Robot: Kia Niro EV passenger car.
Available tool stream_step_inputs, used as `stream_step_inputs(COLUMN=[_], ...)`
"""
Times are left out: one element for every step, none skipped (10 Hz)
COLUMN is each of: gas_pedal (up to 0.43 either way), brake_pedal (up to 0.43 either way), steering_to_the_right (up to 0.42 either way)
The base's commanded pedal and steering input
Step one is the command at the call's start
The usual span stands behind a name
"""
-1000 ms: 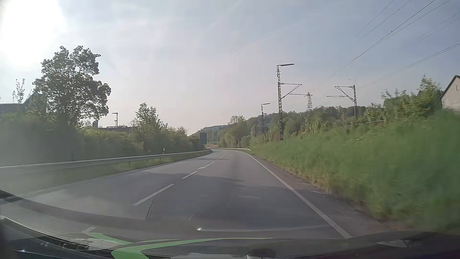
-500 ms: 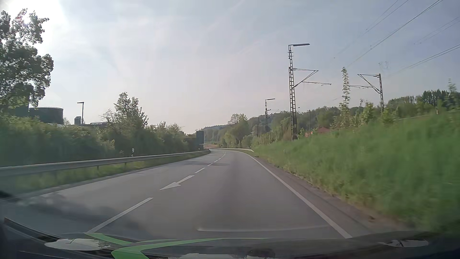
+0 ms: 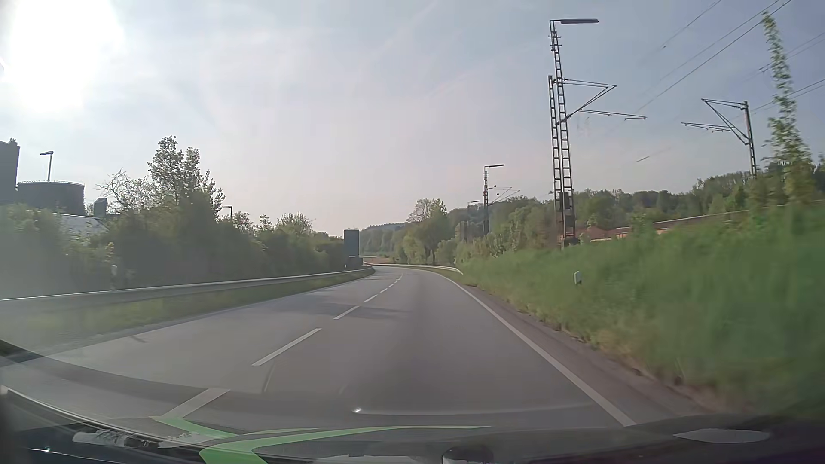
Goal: Follow the waypoints while adhering to traffic rules and regulations
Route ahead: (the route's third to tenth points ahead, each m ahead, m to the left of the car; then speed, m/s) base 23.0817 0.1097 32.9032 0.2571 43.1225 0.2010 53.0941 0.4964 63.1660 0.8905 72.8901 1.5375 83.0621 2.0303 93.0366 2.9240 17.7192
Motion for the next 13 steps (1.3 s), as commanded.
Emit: stream_step_inputs(gas_pedal=[0.087, 0.087, 0.087, 0.087, 0.087, 0.087, 0.087, 0.087, 0.087, 0.087, 0.087, 0.087, 0.087], brake_pedal=[0.000, 0.000, 0.000, 0.000, 0.000, 0.000, 0.000, 0.000, 0.000, 0.000, 0.000, 0.000, 0.000], steering_to_the_right=[-0.001, -0.002, -0.001, -0.001, -0.001, -0.002, -0.003, -0.003, -0.003, -0.003, -0.003, -0.003, -0.003])
